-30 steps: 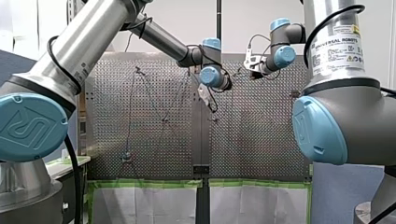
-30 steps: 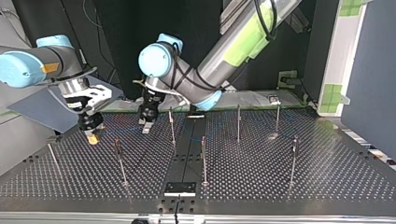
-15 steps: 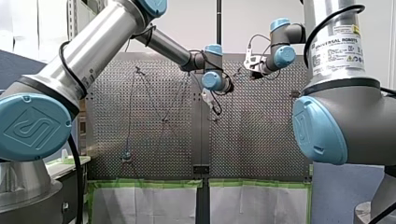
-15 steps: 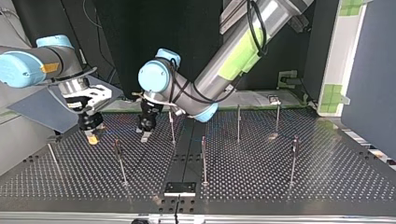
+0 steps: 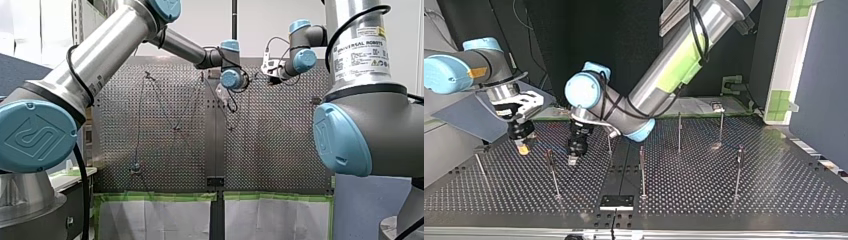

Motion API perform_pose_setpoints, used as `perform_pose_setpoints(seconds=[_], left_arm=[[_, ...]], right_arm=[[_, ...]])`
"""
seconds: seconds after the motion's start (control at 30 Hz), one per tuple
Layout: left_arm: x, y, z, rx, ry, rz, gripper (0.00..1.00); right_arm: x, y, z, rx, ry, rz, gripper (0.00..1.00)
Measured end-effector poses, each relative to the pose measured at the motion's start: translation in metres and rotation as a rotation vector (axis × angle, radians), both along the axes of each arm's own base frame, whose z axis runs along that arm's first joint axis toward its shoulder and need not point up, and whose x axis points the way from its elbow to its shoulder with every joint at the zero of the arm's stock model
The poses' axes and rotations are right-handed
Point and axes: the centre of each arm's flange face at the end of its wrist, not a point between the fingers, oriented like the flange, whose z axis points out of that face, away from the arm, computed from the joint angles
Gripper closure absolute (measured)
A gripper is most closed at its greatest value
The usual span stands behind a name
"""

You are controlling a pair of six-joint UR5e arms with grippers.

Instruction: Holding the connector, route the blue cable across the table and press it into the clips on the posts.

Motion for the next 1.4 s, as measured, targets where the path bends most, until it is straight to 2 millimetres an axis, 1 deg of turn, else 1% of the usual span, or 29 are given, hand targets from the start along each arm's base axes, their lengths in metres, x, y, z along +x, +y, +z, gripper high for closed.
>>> perform_pose_setpoints(seconds=[0.1, 0.23, 0.47, 0.57, 1.13, 1.17, 1.2, 1.23, 1.27, 1.3, 1.33, 1.37, 1.4], left_arm=[[0.001, -0.001, 0.006, -0.002, -0.010, 0.008, 1.00], [0.002, 0.001, 0.007, 0.000, -0.015, 0.030, 1.00], [0.013, 0.002, -0.011, 0.052, -0.004, 0.040, 1.00], [0.006, 0.001, -0.004, 0.031, -0.008, 0.044, 1.00], [0.007, 0.001, -0.005, 0.031, -0.008, 0.045, 1.00], [0.007, 0.001, -0.005, 0.032, -0.008, 0.045, 0.95], [0.007, 0.001, -0.005, 0.032, -0.008, 0.045, 0.81], [0.007, 0.001, -0.005, 0.031, -0.008, 0.045, 0.81], [0.007, 0.001, -0.005, 0.032, -0.008, 0.045, 0.65], [0.007, 0.001, -0.005, 0.032, -0.008, 0.045, 0.53], [0.007, 0.001, -0.005, 0.031, -0.008, 0.045, 0.53], [0.007, 0.001, -0.005, 0.031, -0.008, 0.045, 0.34], [0.007, 0.001, -0.004, 0.031, -0.008, 0.045, 0.21]], right_arm=[[0.000, 0.000, 0.000, 0.000, 0.000, 0.000, 1.00], [0.000, 0.000, 0.000, -0.001, 0.000, 0.001, 1.00], [0.000, 0.000, 0.000, 0.000, 0.000, -0.001, 1.00], [-0.001, 0.000, 0.000, 0.001, 0.000, -0.002, 1.00], [0.000, 0.000, 0.000, 0.000, 0.000, -0.001, 1.00], [0.000, 0.000, 0.000, 0.000, 0.000, -0.001, 1.00], [0.000, 0.000, 0.000, 0.000, 0.000, -0.001, 1.00], [0.000, 0.000, 0.000, 0.000, 0.000, -0.001, 1.00], [0.000, 0.000, 0.000, 0.000, 0.000, 0.000, 1.00], [0.000, 0.000, 0.000, 0.000, 0.000, 0.000, 1.00], [0.000, 0.000, 0.000, 0.000, 0.000, -0.001, 1.00], [0.000, 0.000, 0.000, 0.000, 0.000, -0.001, 1.00], [0.000, 0.000, 0.000, 0.000, 0.000, -0.001, 1.00]])
